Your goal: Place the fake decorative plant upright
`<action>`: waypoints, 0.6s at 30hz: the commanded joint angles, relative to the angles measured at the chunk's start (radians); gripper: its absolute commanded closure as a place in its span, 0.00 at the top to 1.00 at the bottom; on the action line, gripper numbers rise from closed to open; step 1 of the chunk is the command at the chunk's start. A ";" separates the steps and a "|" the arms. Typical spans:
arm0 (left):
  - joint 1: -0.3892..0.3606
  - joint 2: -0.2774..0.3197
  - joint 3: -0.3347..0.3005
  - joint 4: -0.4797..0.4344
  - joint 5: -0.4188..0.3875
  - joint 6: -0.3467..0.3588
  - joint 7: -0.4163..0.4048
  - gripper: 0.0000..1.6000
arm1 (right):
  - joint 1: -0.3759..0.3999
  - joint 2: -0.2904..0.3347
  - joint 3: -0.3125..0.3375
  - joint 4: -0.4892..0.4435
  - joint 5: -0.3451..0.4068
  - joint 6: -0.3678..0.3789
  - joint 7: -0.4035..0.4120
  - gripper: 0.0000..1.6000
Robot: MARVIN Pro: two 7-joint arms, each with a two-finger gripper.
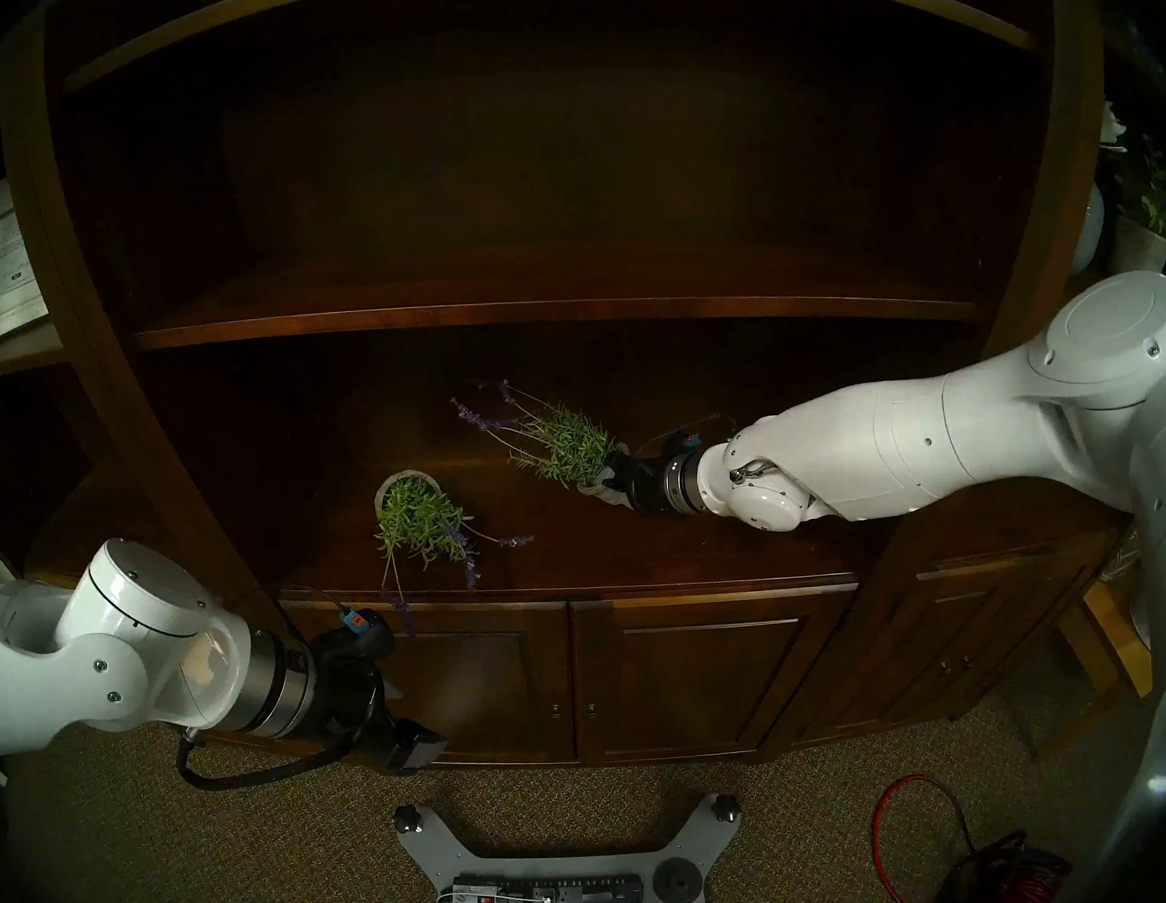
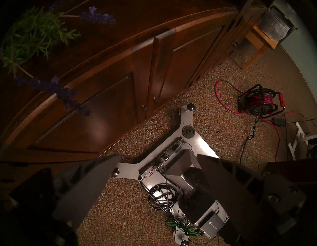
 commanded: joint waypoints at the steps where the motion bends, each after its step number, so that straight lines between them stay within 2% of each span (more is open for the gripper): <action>1: -0.013 -0.003 -0.014 -0.003 0.000 0.001 0.001 1.00 | -0.002 -0.006 0.016 0.044 -0.002 0.006 0.000 0.40; 18: -0.012 -0.003 -0.015 -0.003 0.000 0.002 0.001 1.00 | -0.032 -0.006 0.031 0.069 -0.002 0.018 0.011 0.44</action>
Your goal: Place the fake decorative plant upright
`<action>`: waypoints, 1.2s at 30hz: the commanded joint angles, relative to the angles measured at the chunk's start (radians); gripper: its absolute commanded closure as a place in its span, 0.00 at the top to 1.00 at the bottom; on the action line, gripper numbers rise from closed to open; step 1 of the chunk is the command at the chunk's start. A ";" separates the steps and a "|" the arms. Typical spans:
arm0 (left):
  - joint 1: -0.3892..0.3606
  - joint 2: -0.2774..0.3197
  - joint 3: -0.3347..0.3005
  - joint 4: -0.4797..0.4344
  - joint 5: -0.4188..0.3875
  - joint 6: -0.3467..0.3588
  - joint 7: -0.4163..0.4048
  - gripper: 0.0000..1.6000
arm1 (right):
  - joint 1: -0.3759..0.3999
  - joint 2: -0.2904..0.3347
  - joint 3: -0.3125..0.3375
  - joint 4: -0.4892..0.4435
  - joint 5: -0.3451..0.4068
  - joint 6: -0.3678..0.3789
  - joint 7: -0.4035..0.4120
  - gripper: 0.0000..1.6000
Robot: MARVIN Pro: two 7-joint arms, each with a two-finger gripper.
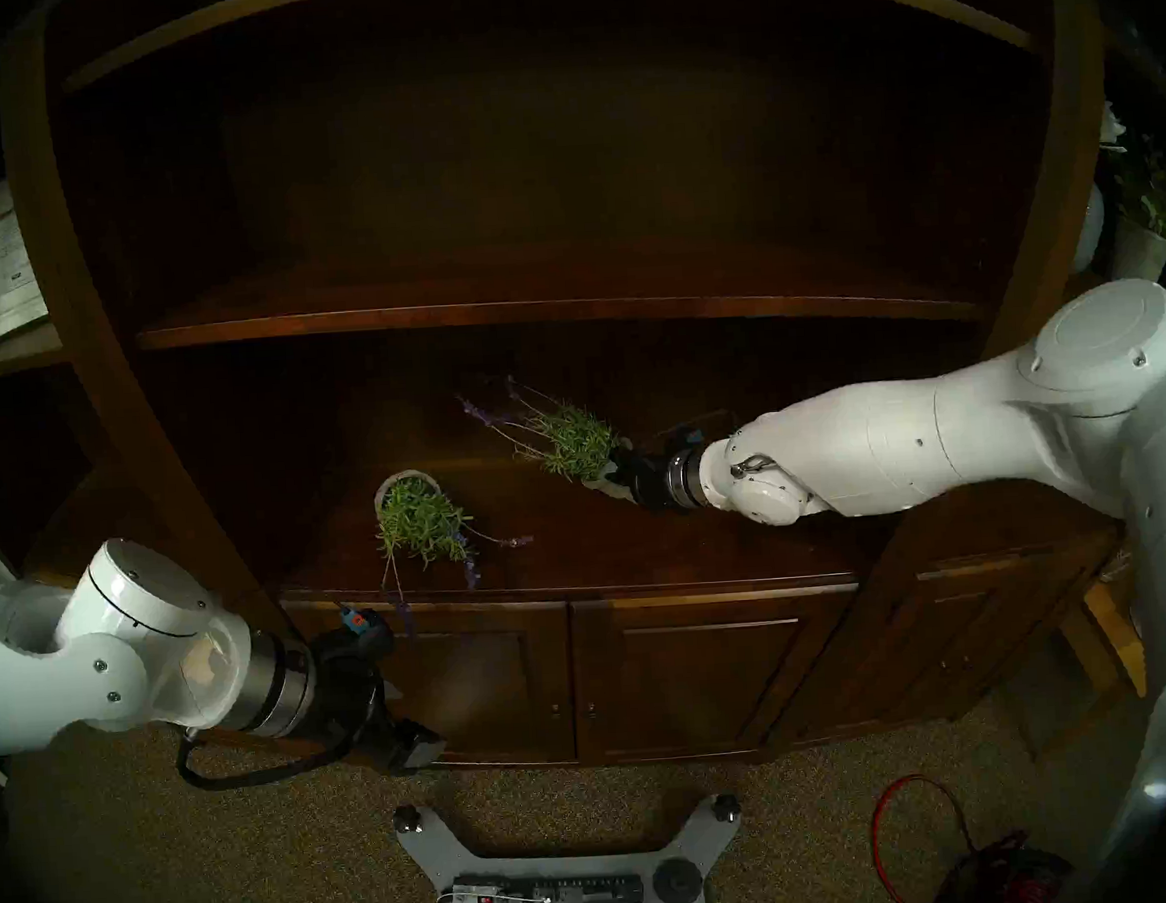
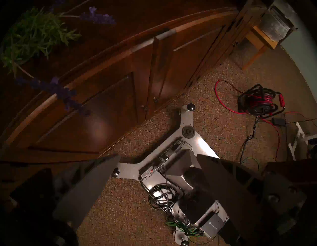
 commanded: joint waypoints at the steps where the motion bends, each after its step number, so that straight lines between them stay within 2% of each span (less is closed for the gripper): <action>1: -0.012 -0.003 -0.015 -0.003 0.000 0.001 0.001 1.00 | -0.001 0.013 0.012 0.006 -0.002 -0.004 0.001 0.43; 12: -0.013 -0.003 -0.014 -0.003 0.000 0.001 0.001 1.00 | -0.006 0.030 0.014 0.006 -0.002 0.001 0.007 0.46; 15: -0.013 -0.003 -0.014 -0.003 0.000 0.001 0.001 1.00 | -0.003 0.033 0.013 0.004 -0.002 0.002 0.003 0.59; 26: -0.013 -0.003 -0.014 -0.003 0.000 0.001 0.001 1.00 | 0.001 0.037 0.016 0.001 -0.002 0.004 -0.023 0.63; 36: -0.013 -0.003 -0.014 -0.003 0.000 0.001 0.001 1.00 | 0.009 0.048 0.018 -0.003 -0.002 0.007 -0.039 0.74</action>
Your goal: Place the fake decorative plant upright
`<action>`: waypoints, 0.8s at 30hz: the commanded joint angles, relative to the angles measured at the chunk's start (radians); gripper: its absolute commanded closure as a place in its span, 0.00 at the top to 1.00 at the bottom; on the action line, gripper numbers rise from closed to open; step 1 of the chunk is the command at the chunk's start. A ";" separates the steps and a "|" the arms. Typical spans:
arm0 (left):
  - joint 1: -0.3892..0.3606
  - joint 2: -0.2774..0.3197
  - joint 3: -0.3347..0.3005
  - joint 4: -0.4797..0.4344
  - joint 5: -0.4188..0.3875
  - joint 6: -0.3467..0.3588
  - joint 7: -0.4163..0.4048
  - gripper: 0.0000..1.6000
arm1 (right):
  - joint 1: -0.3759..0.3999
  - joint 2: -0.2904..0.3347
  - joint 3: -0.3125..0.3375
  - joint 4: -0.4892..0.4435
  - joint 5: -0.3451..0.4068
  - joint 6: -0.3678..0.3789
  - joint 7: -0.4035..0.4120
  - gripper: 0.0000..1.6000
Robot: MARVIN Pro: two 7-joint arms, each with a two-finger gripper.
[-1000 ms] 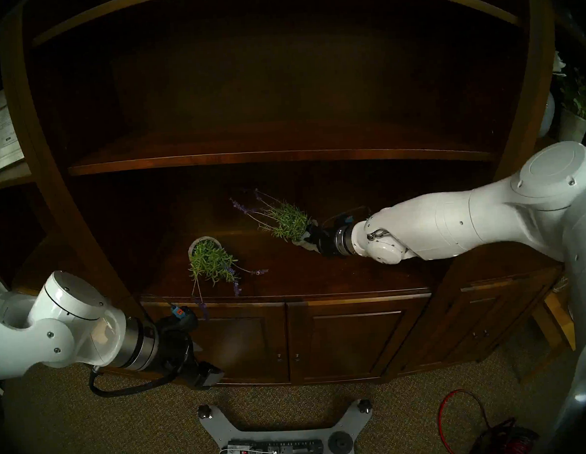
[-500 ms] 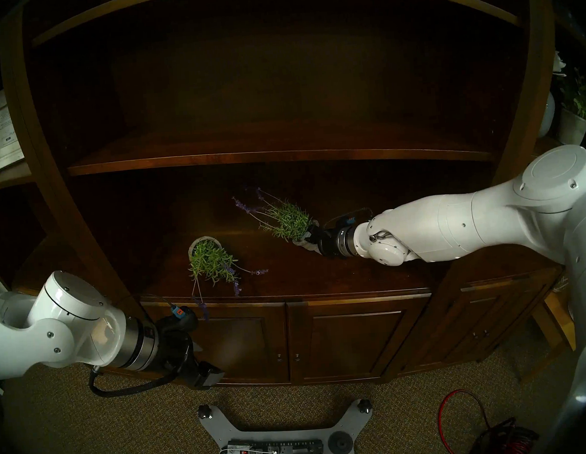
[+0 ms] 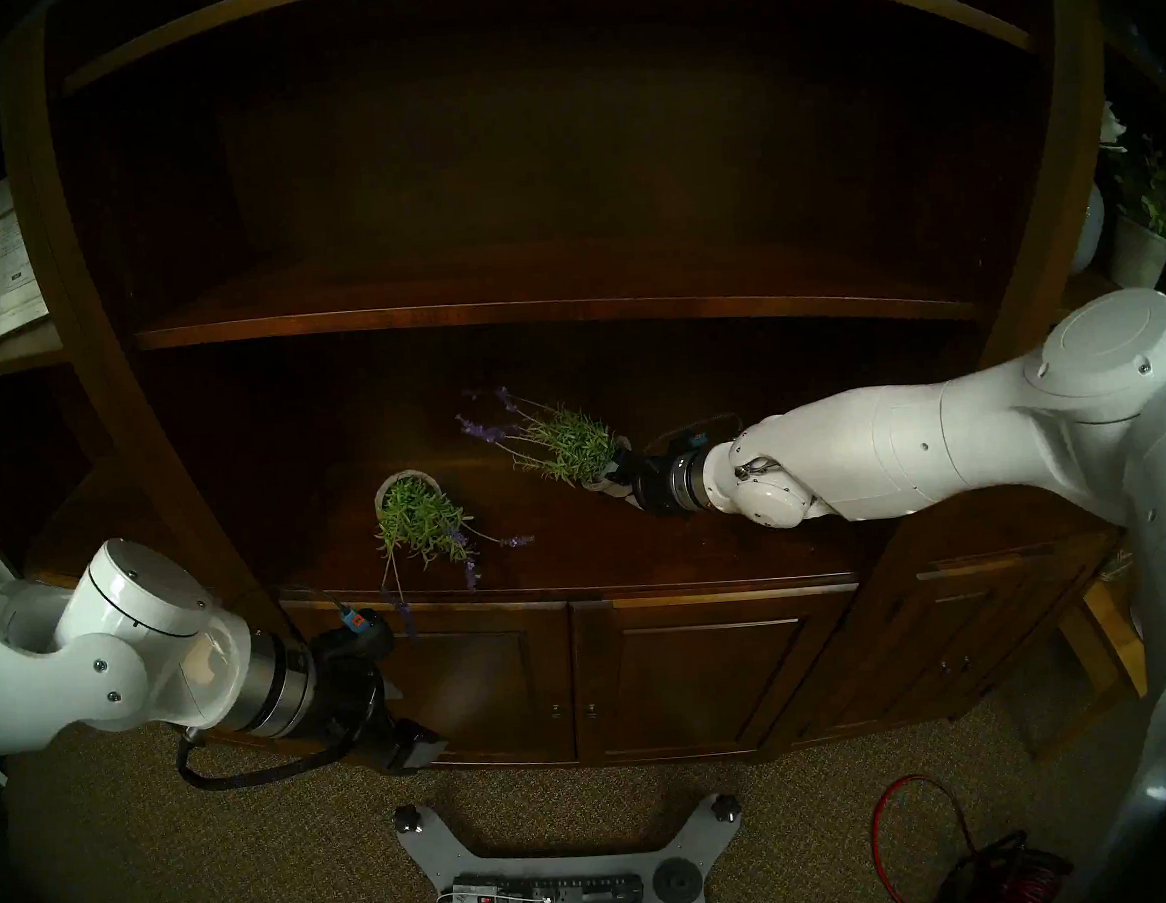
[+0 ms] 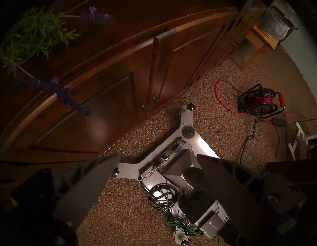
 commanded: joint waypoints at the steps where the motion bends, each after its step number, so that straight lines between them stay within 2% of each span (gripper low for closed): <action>1: -0.013 -0.003 -0.014 -0.003 0.000 0.001 0.001 1.00 | 0.020 0.026 0.000 0.005 -0.002 -0.004 -0.020 0.75; 5: -0.013 -0.003 -0.014 -0.003 0.000 0.001 0.001 1.00 | 0.023 0.031 0.002 0.000 -0.002 -0.005 -0.028 0.71; 6: -0.013 -0.003 -0.014 -0.003 0.000 0.001 0.001 1.00 | 0.023 0.032 0.003 -0.001 -0.002 -0.005 -0.029 0.58; 7: -0.013 -0.003 -0.014 -0.003 0.000 0.001 0.001 1.00 | 0.023 0.032 0.004 -0.001 -0.002 -0.005 -0.030 0.49; 8: -0.013 -0.003 -0.014 -0.003 0.000 0.001 0.001 1.00 | 0.022 0.033 0.005 -0.001 -0.002 -0.005 -0.031 0.43; 10: -0.013 -0.003 -0.014 -0.003 0.000 0.001 0.001 1.00 | 0.022 0.034 0.006 -0.002 -0.002 -0.005 -0.033 0.38; 18: -0.013 -0.003 -0.014 -0.003 0.000 0.001 0.001 1.00 | 0.029 0.038 0.006 -0.018 -0.003 -0.018 -0.037 0.37; 24: -0.013 -0.003 -0.014 -0.003 0.000 0.001 0.001 1.00 | 0.058 0.029 -0.014 -0.059 -0.042 -0.078 -0.065 0.35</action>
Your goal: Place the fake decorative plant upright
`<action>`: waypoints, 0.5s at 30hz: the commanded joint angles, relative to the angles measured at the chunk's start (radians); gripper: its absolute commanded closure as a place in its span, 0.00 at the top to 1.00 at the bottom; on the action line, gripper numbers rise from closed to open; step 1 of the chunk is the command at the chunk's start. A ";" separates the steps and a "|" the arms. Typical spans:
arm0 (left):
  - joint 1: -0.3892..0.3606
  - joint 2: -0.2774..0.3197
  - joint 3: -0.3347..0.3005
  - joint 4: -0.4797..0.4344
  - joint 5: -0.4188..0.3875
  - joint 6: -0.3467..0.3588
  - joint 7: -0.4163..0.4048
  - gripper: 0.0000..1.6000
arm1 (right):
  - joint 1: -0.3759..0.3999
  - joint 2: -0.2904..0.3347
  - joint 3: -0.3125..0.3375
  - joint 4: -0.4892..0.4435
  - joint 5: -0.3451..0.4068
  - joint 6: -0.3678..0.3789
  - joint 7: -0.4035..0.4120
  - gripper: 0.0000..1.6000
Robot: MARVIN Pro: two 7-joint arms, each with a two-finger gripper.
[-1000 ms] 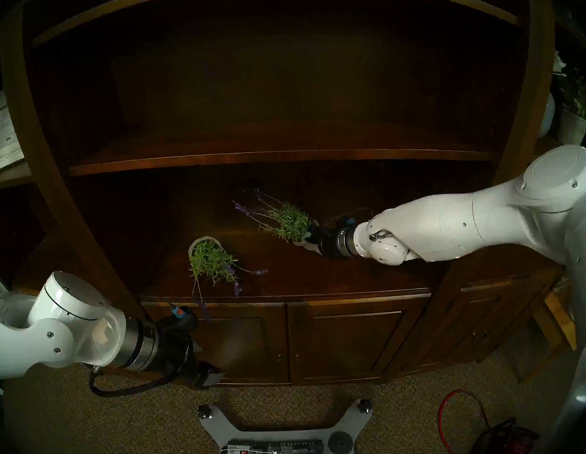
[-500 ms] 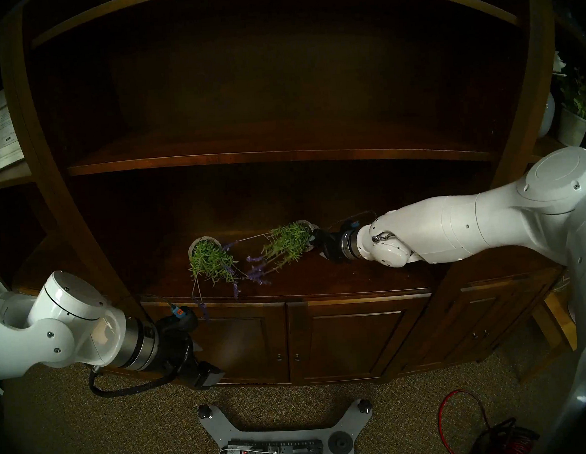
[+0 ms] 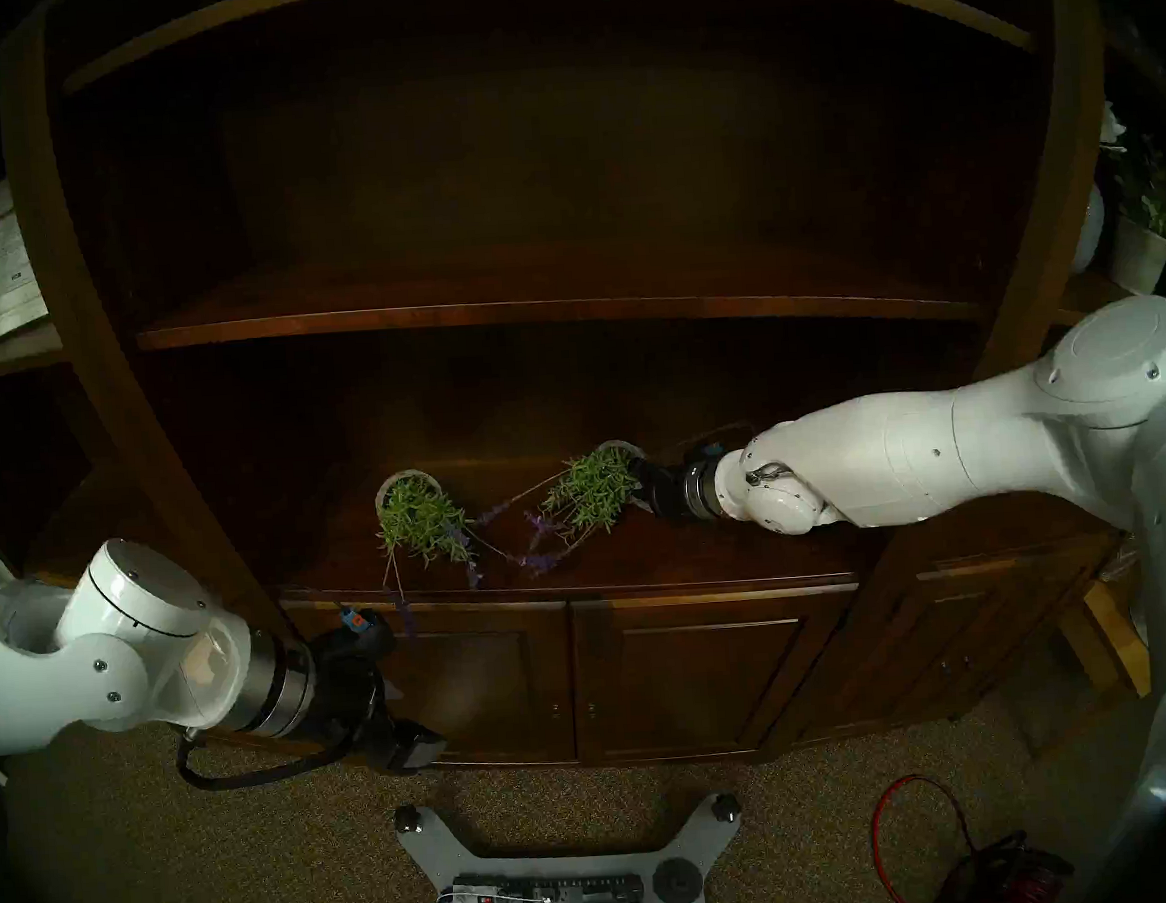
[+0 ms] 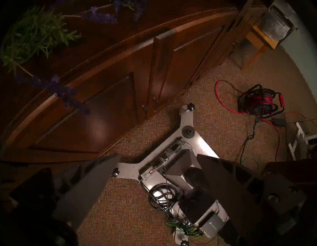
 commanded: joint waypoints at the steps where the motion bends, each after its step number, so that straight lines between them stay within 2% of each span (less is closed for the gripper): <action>1: -0.013 -0.003 -0.013 -0.003 0.001 0.000 0.001 1.00 | 0.071 -0.002 -0.009 -0.045 -0.053 -0.064 -0.026 0.35; 7: -0.013 -0.003 -0.013 -0.003 0.001 0.000 0.001 1.00 | 0.105 -0.010 -0.014 -0.093 -0.090 -0.111 -0.066 0.40; 15: -0.013 -0.003 -0.013 -0.003 0.001 0.000 0.001 1.00 | 0.119 -0.016 -0.019 -0.124 -0.115 -0.151 -0.108 0.38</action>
